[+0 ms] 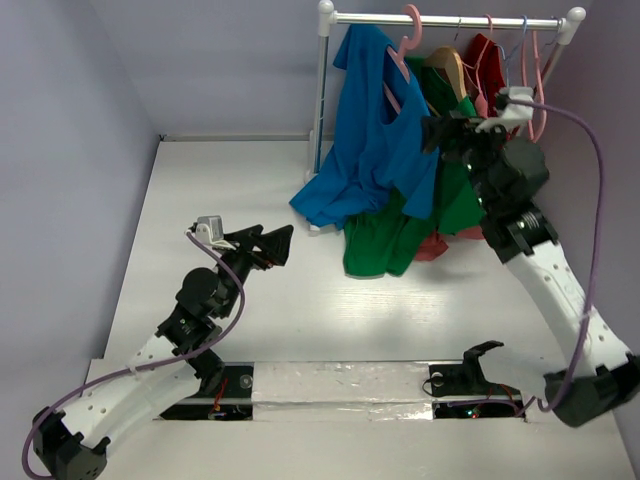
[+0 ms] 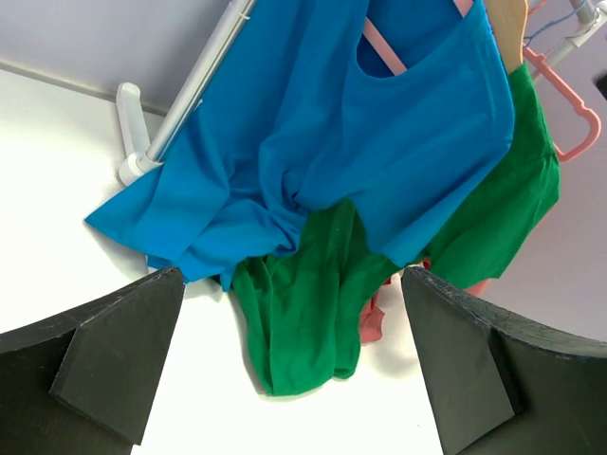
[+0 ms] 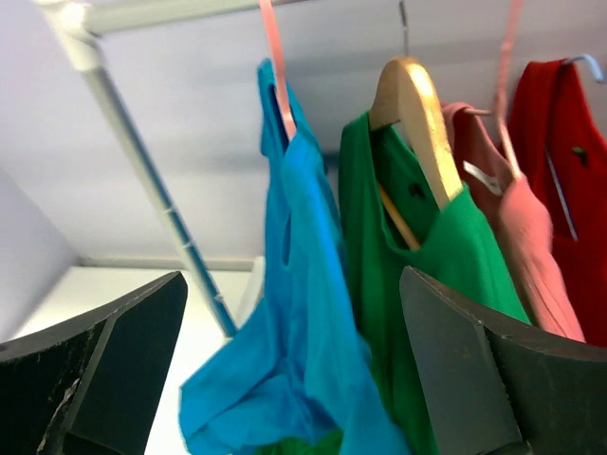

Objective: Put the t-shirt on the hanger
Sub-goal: Place the hanger at the clothesline, then reset both arms

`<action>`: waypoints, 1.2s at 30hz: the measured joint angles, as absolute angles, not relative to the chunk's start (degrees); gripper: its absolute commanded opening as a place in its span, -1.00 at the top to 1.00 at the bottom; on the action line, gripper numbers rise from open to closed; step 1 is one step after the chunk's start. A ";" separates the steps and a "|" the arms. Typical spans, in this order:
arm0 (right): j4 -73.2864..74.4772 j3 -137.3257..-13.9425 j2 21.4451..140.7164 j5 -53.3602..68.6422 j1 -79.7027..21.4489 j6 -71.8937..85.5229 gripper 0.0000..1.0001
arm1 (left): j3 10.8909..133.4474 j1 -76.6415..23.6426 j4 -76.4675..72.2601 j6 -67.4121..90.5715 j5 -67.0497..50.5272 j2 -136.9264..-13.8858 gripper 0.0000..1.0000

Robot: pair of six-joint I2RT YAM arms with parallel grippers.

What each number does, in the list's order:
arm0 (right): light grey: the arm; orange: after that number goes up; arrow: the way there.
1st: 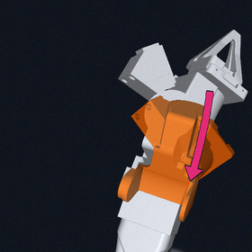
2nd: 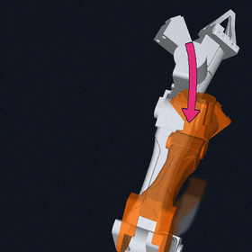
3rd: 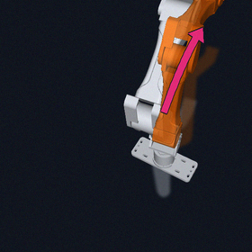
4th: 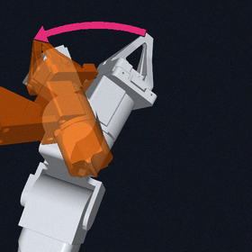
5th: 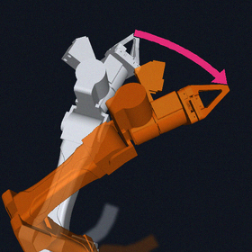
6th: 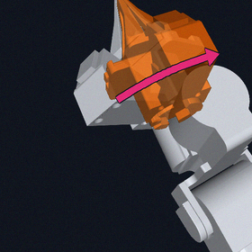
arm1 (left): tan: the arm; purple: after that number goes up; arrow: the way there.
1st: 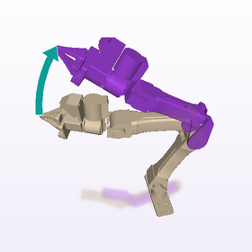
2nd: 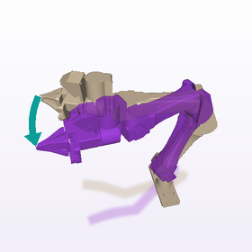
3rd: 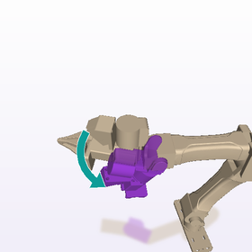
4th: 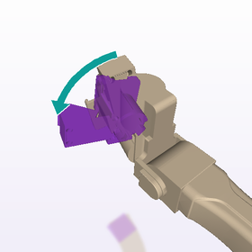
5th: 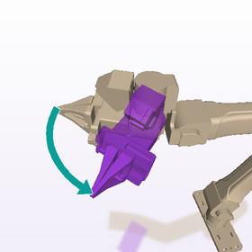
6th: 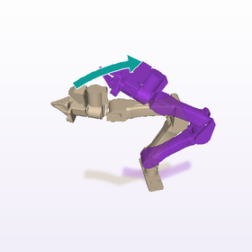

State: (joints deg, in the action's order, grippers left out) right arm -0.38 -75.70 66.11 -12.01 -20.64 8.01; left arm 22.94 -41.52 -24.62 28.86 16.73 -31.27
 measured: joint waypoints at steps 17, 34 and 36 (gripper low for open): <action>-11.40 -46.74 17.58 -12.60 -20.64 19.27 -1.00 | 29.78 -41.52 -20.56 32.42 15.46 -25.30 -0.98; 1.58 -47.94 4.34 -15.59 -20.64 17.96 -1.00 | 41.36 -41.52 -12.16 28.25 17.69 -18.15 -0.98; 1.96 -48.05 3.88 -16.01 -20.64 17.32 -1.00 | 41.56 -41.52 -11.27 27.77 17.89 -18.04 -0.98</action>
